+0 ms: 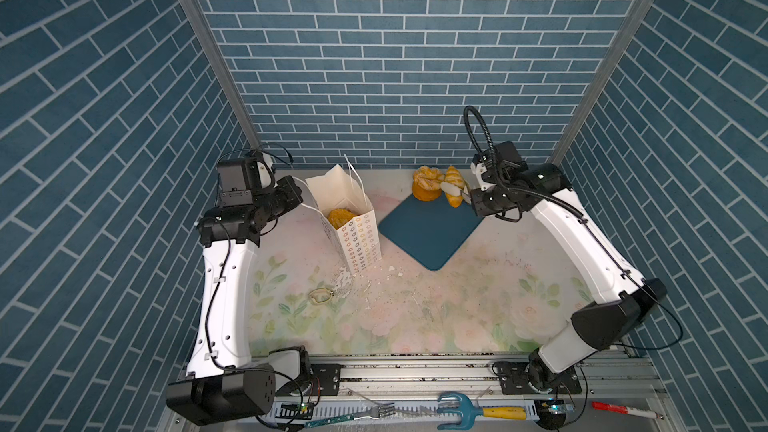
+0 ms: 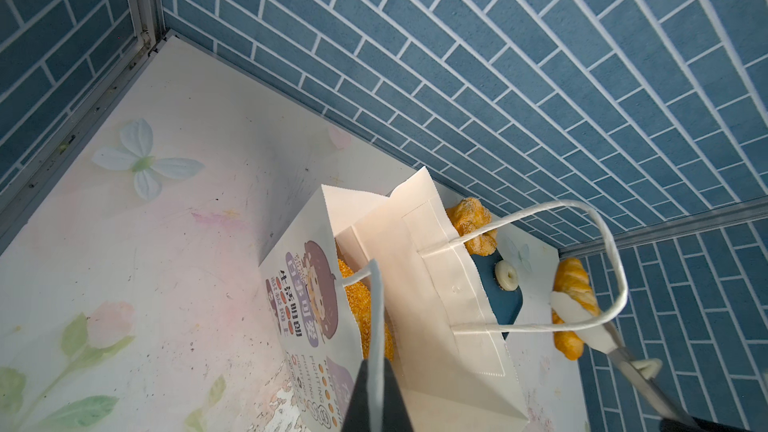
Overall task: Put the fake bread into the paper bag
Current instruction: 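Lift the croissant in the tongs and carry it over the bag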
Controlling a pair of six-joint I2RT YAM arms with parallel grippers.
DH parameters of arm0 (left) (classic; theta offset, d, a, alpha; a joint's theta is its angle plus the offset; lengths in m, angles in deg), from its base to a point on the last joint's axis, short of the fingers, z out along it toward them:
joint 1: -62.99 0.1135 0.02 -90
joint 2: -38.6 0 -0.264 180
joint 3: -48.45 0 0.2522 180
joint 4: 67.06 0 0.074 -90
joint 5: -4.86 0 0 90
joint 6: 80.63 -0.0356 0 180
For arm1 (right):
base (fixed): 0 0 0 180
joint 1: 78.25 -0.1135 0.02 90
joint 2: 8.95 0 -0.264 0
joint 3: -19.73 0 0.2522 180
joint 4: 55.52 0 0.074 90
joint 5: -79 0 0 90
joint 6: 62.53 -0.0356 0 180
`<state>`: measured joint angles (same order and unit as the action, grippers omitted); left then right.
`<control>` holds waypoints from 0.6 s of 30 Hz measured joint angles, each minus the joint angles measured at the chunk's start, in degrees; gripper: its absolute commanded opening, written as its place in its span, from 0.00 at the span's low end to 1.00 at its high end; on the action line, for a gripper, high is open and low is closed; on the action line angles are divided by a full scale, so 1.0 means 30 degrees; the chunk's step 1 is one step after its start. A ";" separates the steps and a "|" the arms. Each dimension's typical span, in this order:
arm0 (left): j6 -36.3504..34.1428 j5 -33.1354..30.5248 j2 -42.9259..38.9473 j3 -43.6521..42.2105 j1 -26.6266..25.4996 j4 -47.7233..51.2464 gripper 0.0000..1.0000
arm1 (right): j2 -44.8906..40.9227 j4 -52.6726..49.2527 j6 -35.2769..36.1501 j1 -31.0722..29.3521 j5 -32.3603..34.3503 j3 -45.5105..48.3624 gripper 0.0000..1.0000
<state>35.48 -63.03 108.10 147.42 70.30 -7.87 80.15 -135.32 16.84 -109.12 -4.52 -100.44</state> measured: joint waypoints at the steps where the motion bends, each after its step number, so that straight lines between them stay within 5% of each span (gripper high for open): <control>1: 0.0000 0.0007 -0.0029 -0.0036 0.0000 -0.0022 0.00 | -0.0597 0.0248 0.0197 -0.0051 -0.0117 -0.0015 0.28; 9: 0.0146 0.0073 -0.0226 -0.0423 0.0000 -0.0197 0.00 | -0.2171 0.2849 0.2018 -0.2237 -0.2339 -0.2528 0.27; 18: 0.0248 0.0219 -0.0466 -0.0452 0.0000 -0.0262 0.00 | 0.0372 0.4335 0.4051 -0.6717 -0.4750 -0.6433 0.27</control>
<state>36.23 -62.37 106.70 146.07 70.30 -8.65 81.26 -122.31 28.99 -129.28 -18.77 -119.74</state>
